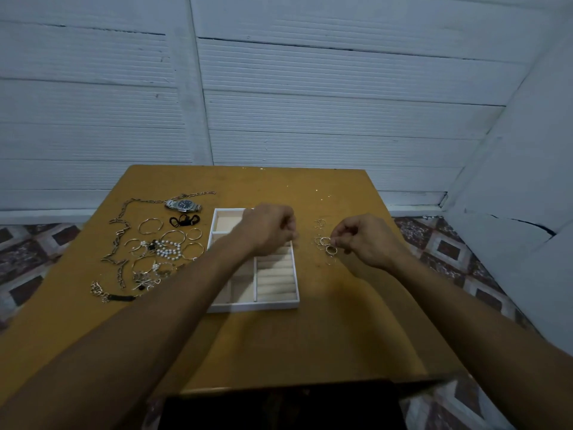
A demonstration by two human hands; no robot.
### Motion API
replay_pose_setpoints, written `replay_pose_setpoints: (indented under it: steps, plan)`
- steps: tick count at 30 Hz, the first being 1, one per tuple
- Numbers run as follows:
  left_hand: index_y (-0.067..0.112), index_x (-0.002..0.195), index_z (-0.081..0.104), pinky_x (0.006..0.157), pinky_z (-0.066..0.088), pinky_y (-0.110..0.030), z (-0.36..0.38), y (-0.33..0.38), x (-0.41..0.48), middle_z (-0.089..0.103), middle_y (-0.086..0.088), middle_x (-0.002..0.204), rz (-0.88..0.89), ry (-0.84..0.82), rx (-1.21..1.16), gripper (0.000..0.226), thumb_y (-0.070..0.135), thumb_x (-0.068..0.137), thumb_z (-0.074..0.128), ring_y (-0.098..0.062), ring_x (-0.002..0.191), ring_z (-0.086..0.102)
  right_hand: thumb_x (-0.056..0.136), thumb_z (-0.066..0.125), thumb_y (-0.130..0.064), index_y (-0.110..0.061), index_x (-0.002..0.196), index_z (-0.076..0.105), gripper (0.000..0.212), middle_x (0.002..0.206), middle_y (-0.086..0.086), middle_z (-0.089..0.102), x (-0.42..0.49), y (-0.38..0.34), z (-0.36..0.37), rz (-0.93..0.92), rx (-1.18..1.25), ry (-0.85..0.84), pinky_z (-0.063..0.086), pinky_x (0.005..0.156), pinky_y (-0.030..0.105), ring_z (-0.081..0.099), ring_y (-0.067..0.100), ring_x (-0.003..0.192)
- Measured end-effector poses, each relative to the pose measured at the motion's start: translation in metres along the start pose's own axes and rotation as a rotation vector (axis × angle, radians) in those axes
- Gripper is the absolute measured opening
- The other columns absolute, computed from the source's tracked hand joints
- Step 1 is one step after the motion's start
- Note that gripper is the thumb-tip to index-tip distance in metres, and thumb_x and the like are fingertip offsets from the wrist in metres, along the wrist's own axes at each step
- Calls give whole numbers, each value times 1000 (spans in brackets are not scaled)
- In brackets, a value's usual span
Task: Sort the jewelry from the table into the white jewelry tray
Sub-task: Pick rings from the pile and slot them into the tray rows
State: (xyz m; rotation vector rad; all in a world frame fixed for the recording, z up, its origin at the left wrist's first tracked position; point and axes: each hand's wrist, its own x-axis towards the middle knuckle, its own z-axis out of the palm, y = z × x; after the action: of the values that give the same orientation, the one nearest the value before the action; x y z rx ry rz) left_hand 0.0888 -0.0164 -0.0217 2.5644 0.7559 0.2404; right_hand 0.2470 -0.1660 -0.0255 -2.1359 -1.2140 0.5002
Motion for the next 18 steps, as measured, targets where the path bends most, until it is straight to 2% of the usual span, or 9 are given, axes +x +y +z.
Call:
replay_pose_setpoints:
  steps: [2, 5, 7, 13, 18]
  plan:
    - [25, 79, 61, 81, 48, -32, -11, -15, -10, 64, 9, 83, -16, 17, -18, 11, 25, 83, 71, -16, 87, 61, 86, 71, -14, -15, 83, 73, 4, 73, -5, 68, -4, -9, 7, -1, 18, 28, 42, 55, 12, 60, 1, 61]
    - [21, 84, 66, 62, 41, -23, -19, -29, -25, 61, 10, 77, -14, 54, -25, 8, 25, 83, 73, -10, 76, 56, 87, 68, -15, -16, 83, 72, 5, 79, -4, 68, -10, -24, 24, -9, 21, 59, 43, 57, 16, 60, 6, 70]
    - [21, 86, 67, 58, 37, -22, -19, -33, -32, 60, 12, 76, -4, 82, -21, 7, 25, 83, 72, -9, 74, 55, 86, 68, -18, -19, 82, 71, 5, 79, -7, 67, -11, -34, 36, -39, -17, 82, 42, 59, 17, 59, 5, 72]
    - [25, 89, 70, 76, 44, -29, -5, -40, -45, 70, 8, 88, 47, 182, 92, 6, 28, 83, 68, -12, 87, 60, 81, 71, -20, -22, 78, 69, 5, 70, -10, 63, -8, -53, 63, -90, -60, 118, 50, 65, 32, 58, 9, 68]
    - [25, 94, 67, 81, 45, -36, 6, -44, -49, 70, 4, 94, 144, 200, 255, 10, 29, 88, 60, -20, 93, 60, 79, 72, -21, -25, 72, 66, 9, 67, -10, 63, -2, -54, 76, -76, -30, 149, 50, 64, 34, 59, 11, 68]
